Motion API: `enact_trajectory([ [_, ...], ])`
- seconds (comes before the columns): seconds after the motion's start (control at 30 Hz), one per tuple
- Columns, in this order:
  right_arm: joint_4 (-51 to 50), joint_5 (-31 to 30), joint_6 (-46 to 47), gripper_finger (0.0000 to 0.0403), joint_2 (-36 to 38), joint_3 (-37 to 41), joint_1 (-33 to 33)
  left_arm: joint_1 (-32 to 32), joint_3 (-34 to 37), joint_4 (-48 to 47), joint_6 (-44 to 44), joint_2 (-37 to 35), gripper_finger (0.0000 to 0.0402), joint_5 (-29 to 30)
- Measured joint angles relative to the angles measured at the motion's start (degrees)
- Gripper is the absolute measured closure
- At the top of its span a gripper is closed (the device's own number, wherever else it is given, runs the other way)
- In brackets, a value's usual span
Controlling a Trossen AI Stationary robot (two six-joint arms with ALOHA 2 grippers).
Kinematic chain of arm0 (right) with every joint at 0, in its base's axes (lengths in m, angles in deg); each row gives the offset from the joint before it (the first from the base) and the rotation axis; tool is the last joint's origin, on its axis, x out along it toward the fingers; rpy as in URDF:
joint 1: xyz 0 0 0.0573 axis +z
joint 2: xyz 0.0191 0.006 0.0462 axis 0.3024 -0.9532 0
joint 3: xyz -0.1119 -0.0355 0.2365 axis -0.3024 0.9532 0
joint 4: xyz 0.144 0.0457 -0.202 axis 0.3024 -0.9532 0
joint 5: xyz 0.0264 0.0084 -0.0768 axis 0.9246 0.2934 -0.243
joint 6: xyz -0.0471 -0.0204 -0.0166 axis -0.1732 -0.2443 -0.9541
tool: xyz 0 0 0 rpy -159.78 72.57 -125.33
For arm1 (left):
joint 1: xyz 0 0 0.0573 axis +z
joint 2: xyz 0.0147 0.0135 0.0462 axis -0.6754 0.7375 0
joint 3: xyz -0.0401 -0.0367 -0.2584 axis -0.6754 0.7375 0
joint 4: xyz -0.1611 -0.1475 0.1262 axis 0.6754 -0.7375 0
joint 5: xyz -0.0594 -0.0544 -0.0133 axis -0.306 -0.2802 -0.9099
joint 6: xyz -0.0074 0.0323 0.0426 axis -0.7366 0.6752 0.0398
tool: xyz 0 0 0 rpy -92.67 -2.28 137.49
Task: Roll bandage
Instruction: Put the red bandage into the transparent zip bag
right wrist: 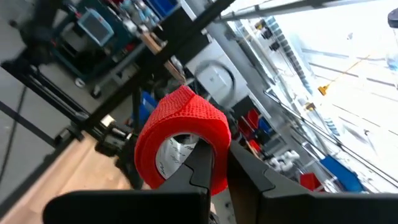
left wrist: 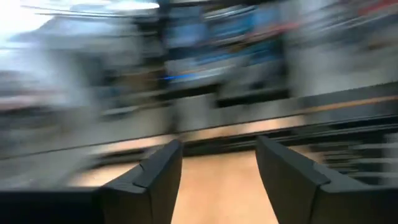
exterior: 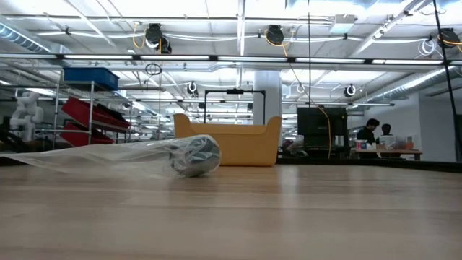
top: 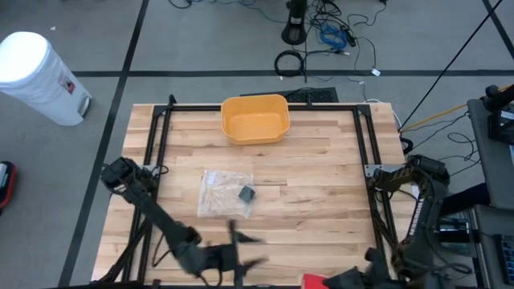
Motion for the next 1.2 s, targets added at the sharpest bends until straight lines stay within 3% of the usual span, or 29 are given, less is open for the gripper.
enact_trajectory([
  [0.07, -0.3, 0.0, 0.1, 0.0378, 0.9, 0.0, 1.3, 3.0, -0.7, -2.1, -7.8, 0.1, 0.0199, -15.5],
  [0.13, -1.6, -0.1, 0.6, 0.0378, 1.7, 0.0, 2.4, 5.9, -1.1, -3.0, -12.0, 0.4, 0.0205, -22.6],
  [0.27, -3.7, -0.8, 2.1, 0.0378, 2.8, 0.0, 5.0, 10.9, -1.1, -14.8, -11.1, 0.5, 0.0211, -23.3],
  [0.4, -3.7, -1.1, 2.5, 0.0378, 3.0, 0.0, 7.7, 16.3, -1.0, -30.0, -11.0, 0.1, 0.0212, -16.1],
  [0.5, -3.7, -1.1, 2.5, 0.0378, 2.9, 0.0, 9.0, 20.2, -1.0, -41.8, -15.3, -1.1, 0.0212, -15.5],
  [0.63, -3.7, -1.5, 2.5, 0.0378, 2.9, 0.0, 9.6, 23.3, -1.0, -57.9, -26.6, -3.2, 0.0212, -25.9],
  [0.77, -3.7, -1.6, 2.5, 0.0378, 2.9, 0.0, 9.8, 22.3, -1.0, -69.8, -35.3, -3.4, 0.0212, -36.2],
  [0.9, -3.6, -1.6, 2.6, 0.0378, 2.9, 0.0, 9.7, 17.9, -1.0, -83.5, -40.3, -3.4, 0.0212, -35.2],
  [1.2, -3.6, -1.7, 3.3, 0.0378, 2.9, 0.0, 9.6, 6.7, 0.0, -106.9, -57.6, -7.7, 0.0212, -24.6],
])
